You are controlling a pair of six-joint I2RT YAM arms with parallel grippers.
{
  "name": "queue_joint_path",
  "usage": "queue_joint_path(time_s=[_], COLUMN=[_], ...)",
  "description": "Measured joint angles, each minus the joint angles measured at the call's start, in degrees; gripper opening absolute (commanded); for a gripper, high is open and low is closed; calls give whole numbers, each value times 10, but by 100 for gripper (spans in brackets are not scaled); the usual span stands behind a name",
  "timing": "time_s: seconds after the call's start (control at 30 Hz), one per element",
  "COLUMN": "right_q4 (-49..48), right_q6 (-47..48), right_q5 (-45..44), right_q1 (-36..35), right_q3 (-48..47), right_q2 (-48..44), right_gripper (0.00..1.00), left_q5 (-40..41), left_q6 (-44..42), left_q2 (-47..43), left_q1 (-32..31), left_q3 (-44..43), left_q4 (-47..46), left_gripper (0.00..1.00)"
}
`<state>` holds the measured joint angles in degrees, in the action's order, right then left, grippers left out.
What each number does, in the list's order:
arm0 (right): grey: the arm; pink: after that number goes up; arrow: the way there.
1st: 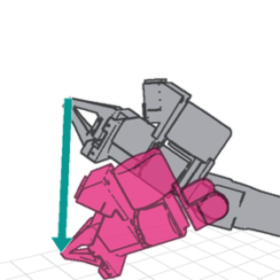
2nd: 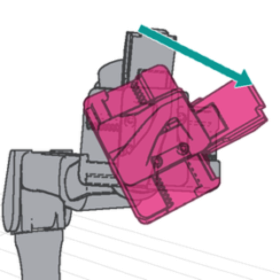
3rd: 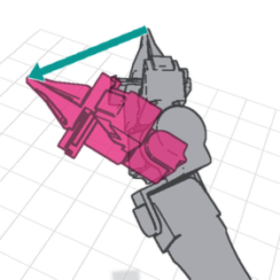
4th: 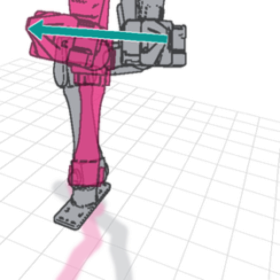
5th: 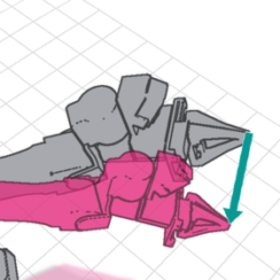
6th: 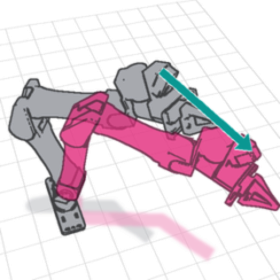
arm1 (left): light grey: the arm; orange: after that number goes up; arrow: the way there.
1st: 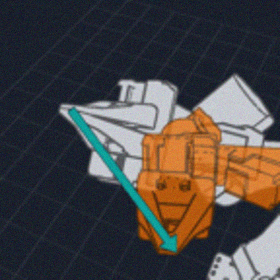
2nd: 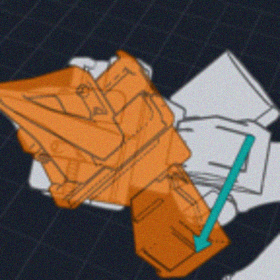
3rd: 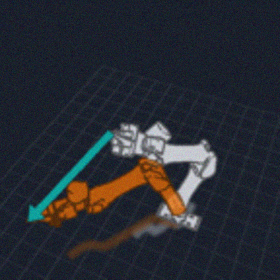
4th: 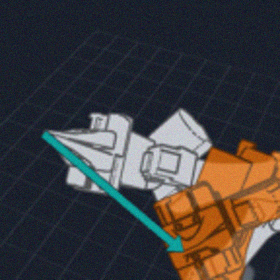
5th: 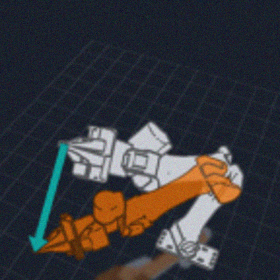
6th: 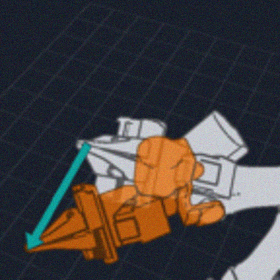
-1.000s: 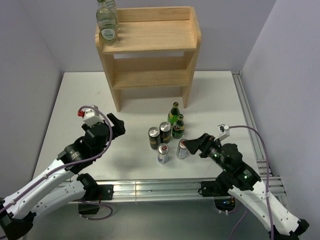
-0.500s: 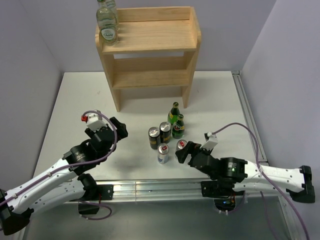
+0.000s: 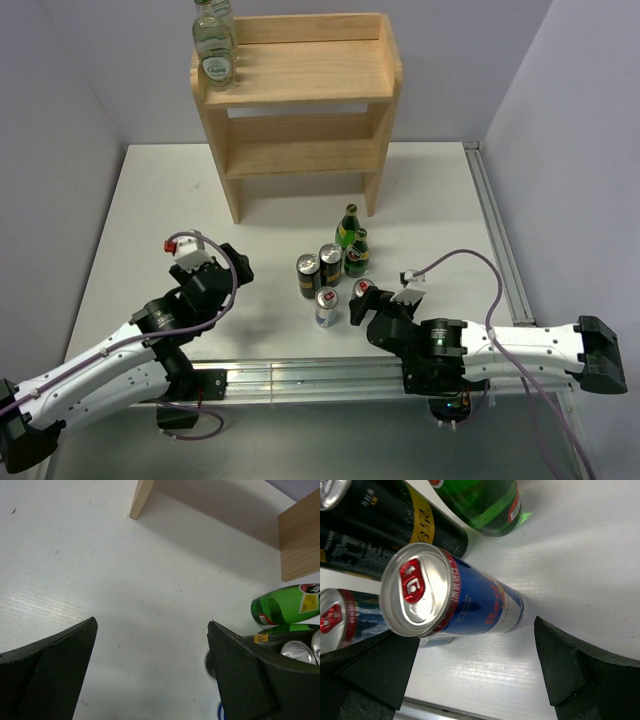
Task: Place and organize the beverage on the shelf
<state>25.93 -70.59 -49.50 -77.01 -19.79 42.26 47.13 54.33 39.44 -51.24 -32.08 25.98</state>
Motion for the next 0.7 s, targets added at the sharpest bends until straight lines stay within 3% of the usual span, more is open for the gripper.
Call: queue_joint_path(time_s=[0.4, 0.7], right_q4=[-274, -411], right_q6=[155, 234], right_q5=[-54, -69], right_q1=[12, 46], right_q3=[60, 68], right_q2=[99, 166], right_gripper=[100, 100], left_q5=[71, 108], left_q6=[-24, -93], left_q2=[-2, -3], left_q1=[0, 0], left_q3=[80, 121], left_q4=[-83, -201], left_gripper=[99, 99])
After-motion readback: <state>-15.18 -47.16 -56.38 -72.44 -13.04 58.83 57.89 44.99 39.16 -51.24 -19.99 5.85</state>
